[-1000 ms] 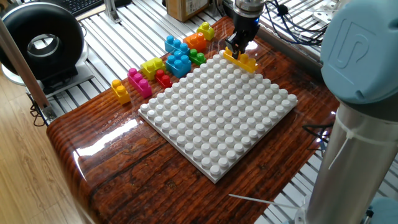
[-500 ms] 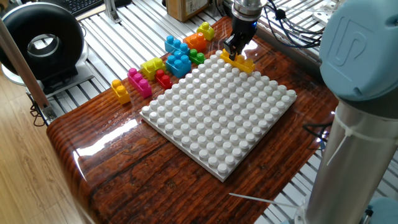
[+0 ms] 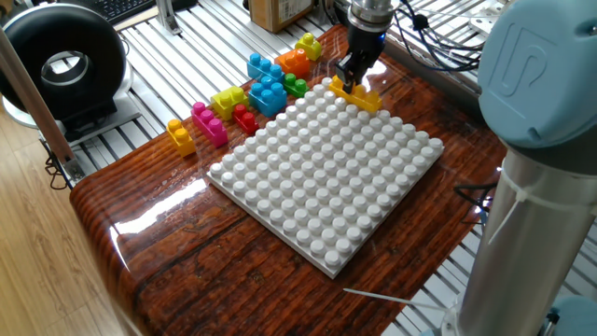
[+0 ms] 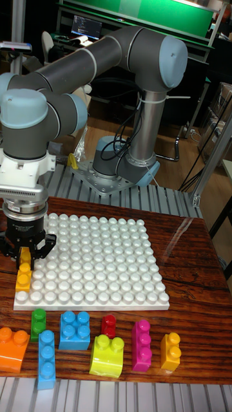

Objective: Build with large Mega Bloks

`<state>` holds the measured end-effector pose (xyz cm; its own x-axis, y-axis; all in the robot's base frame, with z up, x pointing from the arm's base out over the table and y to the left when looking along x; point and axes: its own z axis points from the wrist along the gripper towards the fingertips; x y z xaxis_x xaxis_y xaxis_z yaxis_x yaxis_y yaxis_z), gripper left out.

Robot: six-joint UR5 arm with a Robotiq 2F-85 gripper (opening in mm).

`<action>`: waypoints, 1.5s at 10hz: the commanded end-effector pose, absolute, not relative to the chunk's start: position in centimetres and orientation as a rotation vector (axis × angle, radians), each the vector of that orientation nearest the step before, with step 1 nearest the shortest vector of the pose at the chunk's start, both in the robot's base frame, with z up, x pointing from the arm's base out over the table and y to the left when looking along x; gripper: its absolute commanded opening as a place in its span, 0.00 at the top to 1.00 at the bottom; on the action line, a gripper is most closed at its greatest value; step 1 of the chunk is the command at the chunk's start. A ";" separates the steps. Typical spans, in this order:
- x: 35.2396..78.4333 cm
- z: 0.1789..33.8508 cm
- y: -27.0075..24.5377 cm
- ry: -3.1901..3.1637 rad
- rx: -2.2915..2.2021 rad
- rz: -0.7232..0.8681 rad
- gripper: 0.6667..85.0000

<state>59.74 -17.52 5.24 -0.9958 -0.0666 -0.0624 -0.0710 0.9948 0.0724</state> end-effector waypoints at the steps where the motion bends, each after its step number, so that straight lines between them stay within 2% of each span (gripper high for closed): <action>1: 60.8 5.0 -17.4 3.036 -0.067 0.093 1.00; 15: 60.8 5.0 -17.7 3.040 -0.079 0.093 1.00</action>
<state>60.69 -17.67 4.86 -0.9940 -0.0519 -0.0968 -0.0576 0.9967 0.0564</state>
